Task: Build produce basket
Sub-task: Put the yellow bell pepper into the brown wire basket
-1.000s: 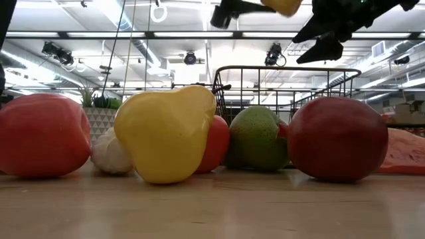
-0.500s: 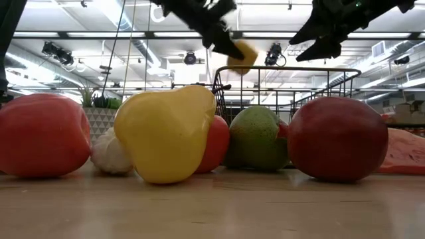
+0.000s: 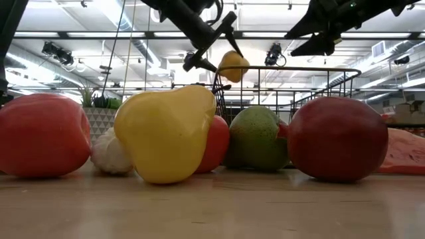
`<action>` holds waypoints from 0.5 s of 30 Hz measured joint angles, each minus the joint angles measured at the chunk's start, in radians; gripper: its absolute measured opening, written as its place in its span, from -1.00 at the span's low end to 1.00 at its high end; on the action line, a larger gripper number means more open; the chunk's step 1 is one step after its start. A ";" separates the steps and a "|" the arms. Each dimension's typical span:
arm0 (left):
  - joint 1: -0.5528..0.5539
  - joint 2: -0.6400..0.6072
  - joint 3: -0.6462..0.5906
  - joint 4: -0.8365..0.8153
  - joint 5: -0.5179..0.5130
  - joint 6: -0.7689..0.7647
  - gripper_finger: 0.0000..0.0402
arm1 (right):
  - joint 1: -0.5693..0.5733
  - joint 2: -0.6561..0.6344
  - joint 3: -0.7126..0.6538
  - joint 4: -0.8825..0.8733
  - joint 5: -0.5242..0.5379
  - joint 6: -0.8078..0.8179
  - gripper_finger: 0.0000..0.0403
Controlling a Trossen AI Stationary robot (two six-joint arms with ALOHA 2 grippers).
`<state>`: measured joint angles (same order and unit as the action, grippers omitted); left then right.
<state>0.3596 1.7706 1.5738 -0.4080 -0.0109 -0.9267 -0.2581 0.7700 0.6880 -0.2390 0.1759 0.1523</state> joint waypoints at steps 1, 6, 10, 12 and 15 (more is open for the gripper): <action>-0.004 0.000 0.000 0.000 0.000 -0.036 0.64 | -0.004 0.000 0.000 0.000 -0.006 -0.002 0.98; -0.023 0.000 0.000 0.009 0.000 -0.110 0.64 | -0.017 0.000 0.000 0.000 -0.020 -0.006 0.98; -0.033 0.000 0.000 0.019 -0.003 -0.067 0.64 | -0.019 0.000 0.000 -0.001 -0.021 -0.006 0.98; -0.036 0.000 0.000 0.019 -0.004 0.080 0.64 | -0.018 0.000 0.000 -0.001 -0.023 -0.006 0.98; -0.050 0.000 0.000 0.014 -0.005 0.386 0.64 | -0.018 0.000 0.000 -0.001 -0.024 -0.006 0.98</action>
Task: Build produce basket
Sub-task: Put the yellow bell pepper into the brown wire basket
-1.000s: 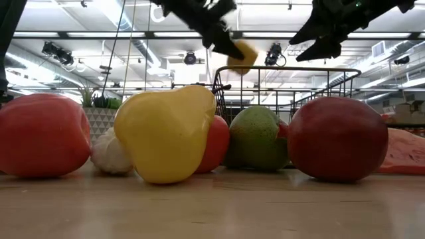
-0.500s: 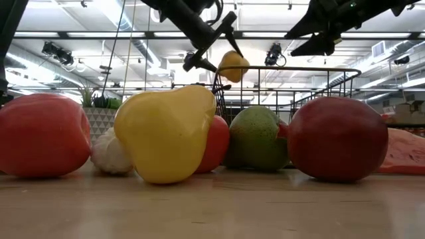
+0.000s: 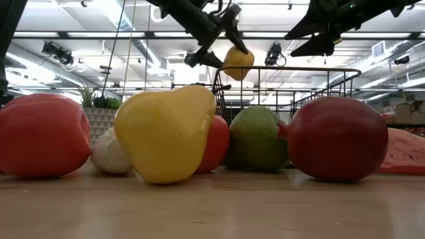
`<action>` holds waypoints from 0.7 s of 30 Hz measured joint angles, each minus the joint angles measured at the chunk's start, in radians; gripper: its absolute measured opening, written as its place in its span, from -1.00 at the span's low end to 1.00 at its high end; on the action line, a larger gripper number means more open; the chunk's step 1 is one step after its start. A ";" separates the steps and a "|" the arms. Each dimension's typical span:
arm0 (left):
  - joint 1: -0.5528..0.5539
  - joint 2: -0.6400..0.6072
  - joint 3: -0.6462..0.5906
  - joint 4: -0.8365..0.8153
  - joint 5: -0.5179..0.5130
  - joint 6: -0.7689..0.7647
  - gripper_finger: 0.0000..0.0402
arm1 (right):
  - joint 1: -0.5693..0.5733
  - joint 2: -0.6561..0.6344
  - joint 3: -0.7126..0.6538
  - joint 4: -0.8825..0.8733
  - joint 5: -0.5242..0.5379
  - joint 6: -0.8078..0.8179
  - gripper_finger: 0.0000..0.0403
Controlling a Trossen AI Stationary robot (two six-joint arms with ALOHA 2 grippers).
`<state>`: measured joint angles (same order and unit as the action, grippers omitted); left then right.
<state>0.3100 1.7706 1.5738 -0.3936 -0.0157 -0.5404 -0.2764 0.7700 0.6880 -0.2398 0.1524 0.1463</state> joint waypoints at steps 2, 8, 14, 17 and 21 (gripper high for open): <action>-0.020 0.000 0.000 -0.012 -0.003 0.152 0.64 | 0.000 0.000 0.000 0.000 0.000 0.005 0.98; -0.097 0.000 0.000 -0.026 0.005 0.467 0.64 | 0.000 0.000 0.000 0.006 0.000 0.007 0.98; -0.143 -0.002 0.000 0.011 0.000 0.532 0.64 | 0.000 0.000 0.000 0.006 -0.006 0.008 0.98; -0.163 -0.002 0.000 0.025 -0.017 0.572 0.64 | 0.000 0.000 0.000 0.006 -0.020 0.008 0.98; -0.181 -0.002 0.000 0.028 -0.035 0.587 0.64 | 0.000 0.000 0.000 0.006 -0.020 0.008 0.98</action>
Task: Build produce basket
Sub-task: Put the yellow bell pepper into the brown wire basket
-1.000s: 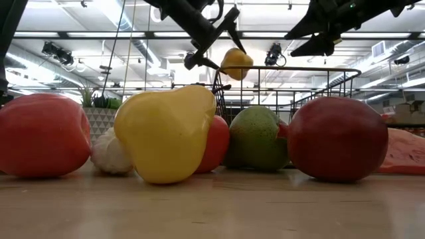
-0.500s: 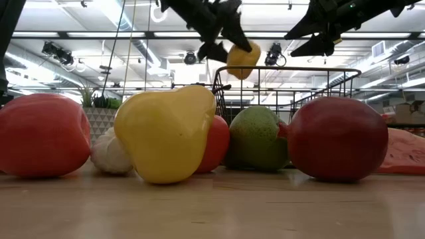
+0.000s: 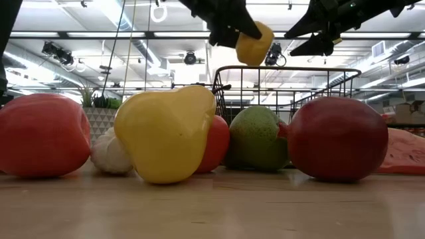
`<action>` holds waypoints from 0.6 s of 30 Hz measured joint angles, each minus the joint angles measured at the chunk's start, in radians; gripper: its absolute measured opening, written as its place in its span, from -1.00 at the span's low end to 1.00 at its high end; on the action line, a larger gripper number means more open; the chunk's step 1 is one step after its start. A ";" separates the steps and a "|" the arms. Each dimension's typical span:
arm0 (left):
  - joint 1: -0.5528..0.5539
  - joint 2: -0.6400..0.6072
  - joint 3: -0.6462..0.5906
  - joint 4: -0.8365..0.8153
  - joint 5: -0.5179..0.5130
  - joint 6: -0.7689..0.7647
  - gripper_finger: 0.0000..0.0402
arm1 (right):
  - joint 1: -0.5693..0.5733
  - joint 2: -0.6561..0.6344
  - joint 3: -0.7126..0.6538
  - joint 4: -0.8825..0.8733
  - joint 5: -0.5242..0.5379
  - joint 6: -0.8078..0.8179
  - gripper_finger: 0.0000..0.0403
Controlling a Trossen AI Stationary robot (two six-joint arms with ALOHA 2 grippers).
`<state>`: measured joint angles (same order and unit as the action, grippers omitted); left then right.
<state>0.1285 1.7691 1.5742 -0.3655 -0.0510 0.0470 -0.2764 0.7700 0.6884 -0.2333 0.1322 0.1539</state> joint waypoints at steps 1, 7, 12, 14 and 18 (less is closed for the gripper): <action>-0.004 0.000 0.000 -0.011 -0.002 0.025 0.64 | 0.000 0.000 0.000 0.000 0.000 0.000 0.98; -0.017 0.047 0.000 -0.032 0.000 -0.011 0.64 | 0.000 0.000 0.000 0.027 -0.003 -0.008 0.98; 0.019 0.135 0.059 -0.089 0.065 -0.069 0.64 | 0.000 0.000 0.000 0.031 -0.006 -0.008 0.98; 0.031 0.182 0.090 -0.117 0.105 -0.070 0.64 | 0.000 0.000 0.000 0.036 -0.006 -0.008 0.98; 0.031 0.255 0.157 -0.163 0.146 -0.050 0.64 | 0.000 0.000 0.000 0.038 -0.007 -0.013 0.98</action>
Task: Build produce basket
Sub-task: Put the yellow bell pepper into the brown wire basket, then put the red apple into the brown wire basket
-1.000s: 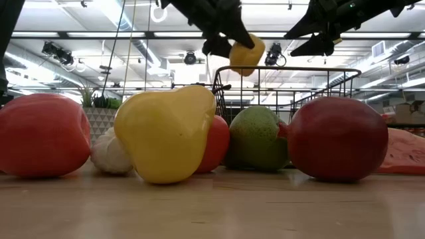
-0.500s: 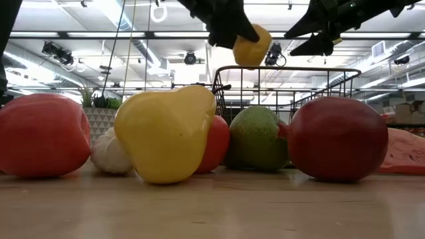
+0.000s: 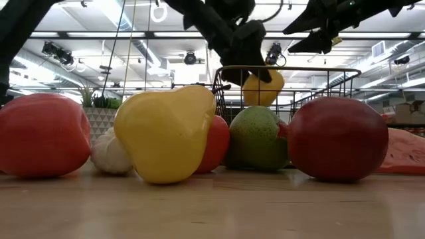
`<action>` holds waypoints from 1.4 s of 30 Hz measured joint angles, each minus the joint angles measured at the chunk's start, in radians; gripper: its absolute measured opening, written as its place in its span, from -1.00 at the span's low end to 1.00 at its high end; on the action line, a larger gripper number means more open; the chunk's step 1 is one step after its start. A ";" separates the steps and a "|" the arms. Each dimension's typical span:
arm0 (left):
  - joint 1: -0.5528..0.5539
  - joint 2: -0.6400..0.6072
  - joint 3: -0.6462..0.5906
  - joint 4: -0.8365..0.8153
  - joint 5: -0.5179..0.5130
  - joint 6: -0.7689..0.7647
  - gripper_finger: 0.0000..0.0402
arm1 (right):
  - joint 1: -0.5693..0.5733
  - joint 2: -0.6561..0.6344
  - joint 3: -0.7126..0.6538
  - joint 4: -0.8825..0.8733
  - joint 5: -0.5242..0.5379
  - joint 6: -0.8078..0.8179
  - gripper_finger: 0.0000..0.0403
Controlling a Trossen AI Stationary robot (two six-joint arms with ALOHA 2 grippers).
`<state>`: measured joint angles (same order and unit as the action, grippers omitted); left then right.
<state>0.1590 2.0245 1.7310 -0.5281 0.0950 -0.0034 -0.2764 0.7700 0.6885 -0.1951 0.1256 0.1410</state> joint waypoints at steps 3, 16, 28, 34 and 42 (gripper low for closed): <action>-0.005 0.039 0.027 0.002 0.022 0.012 0.64 | 0.000 0.000 0.000 -0.002 0.000 -0.005 0.98; -0.037 0.119 0.038 0.037 0.014 0.099 0.68 | -0.001 -0.001 0.000 -0.004 0.000 -0.010 0.98; -0.068 0.155 0.039 0.063 0.011 0.132 0.98 | -0.001 -0.001 0.000 -0.002 -0.008 -0.011 0.98; -0.064 0.114 0.038 0.023 0.011 0.148 0.98 | -0.001 -0.001 0.000 0.004 -0.016 -0.010 0.98; -0.068 -0.029 0.038 -0.131 0.004 0.301 0.98 | -0.002 -0.001 0.000 0.000 -0.016 -0.022 0.98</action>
<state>0.0913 1.9951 1.7691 -0.6594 0.0991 0.2973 -0.2785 0.7689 0.6888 -0.1955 0.1101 0.1188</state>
